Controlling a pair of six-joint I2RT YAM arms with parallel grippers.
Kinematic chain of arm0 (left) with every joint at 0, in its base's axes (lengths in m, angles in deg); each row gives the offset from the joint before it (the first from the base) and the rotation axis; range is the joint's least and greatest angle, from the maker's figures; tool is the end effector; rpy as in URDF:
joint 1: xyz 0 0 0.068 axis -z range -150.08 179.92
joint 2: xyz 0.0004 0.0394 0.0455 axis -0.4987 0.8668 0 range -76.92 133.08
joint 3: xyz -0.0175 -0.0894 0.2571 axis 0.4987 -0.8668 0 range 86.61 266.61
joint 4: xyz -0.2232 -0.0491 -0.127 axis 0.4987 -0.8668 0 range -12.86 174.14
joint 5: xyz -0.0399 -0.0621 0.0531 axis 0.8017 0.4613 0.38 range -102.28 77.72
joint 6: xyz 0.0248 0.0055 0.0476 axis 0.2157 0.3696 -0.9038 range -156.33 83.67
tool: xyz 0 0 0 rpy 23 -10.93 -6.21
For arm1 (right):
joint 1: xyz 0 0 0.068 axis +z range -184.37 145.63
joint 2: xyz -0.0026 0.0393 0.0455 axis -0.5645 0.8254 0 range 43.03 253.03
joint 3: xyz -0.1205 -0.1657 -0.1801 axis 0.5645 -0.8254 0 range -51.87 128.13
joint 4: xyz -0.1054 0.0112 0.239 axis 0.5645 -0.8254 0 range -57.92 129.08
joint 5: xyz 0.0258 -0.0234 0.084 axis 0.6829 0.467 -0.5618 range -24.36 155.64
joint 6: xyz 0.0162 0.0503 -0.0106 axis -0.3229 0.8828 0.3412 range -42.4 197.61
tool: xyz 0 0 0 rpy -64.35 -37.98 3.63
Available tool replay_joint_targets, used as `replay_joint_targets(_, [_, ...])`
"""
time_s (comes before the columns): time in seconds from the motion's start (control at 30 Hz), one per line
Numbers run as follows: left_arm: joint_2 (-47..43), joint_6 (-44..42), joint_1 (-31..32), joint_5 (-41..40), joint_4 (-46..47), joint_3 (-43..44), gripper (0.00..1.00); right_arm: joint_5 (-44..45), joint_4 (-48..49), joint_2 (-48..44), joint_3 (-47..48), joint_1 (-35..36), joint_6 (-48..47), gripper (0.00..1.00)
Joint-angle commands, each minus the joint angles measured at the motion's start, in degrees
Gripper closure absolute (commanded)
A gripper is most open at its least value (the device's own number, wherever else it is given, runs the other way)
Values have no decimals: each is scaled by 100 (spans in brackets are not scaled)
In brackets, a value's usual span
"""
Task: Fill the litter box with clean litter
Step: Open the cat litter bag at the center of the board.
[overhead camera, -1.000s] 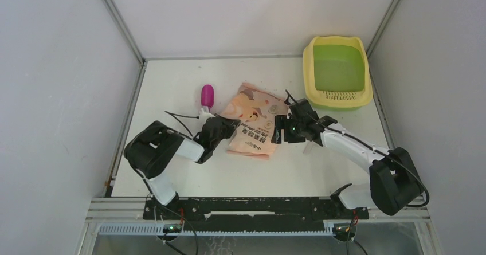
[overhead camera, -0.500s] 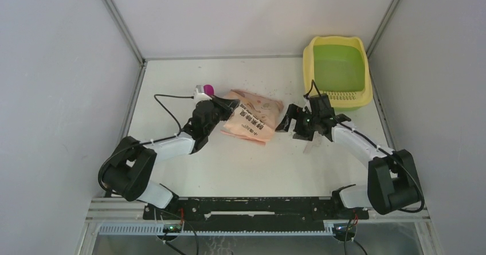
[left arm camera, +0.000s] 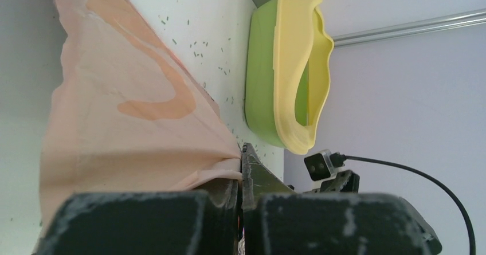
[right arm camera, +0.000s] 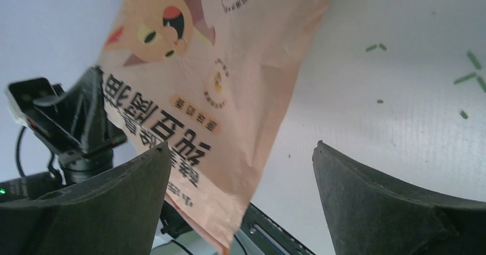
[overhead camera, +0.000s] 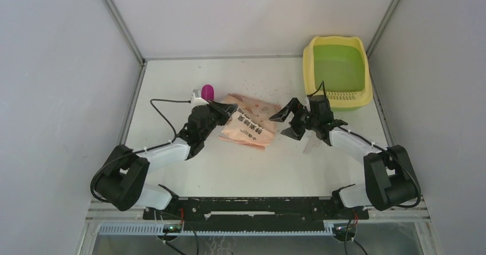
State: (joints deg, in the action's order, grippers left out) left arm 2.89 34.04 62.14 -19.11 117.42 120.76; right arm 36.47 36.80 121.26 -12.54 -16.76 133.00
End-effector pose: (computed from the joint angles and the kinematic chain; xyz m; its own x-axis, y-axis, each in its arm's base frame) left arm 0.2512 -0.1534 0.2165 -0.4671 -0.8110 -0.3522 -0.0259 0.4107 -0.9114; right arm 0.2556 0.0993 0.1955 -0.8616 0.4806 -0.1632 0.1681 0.5736 0.8017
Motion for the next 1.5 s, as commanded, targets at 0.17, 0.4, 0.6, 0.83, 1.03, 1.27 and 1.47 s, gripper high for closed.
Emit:
replay_joint_targets(0.17, [-410,302,149,156,922,-343,100,24,1326,766,-357,34,1436,1])
replay_joint_targets(0.4, [-166,709,178,337,1872,-300,100,268,1761,957,-601,150,1780,12])
replay_joint_targets(0.6, [10,972,276,522,2426,-279,100,278,2051,962,-593,33,1953,31])
replay_joint_targets(0.83, [44,1211,286,639,2767,-308,100,289,2014,981,-455,-63,1871,65])
replay_joint_targets(1.03, [-106,1289,283,988,2488,-113,100,436,1397,949,25,-142,1359,93])
replay_joint_targets(1.27, [-719,1113,289,891,1577,-74,100,1242,-611,958,1715,-168,-396,90])
replay_joint_targets(1.47, [-1173,920,407,258,1409,-364,100,1092,-1217,1471,2893,-175,-1363,83])
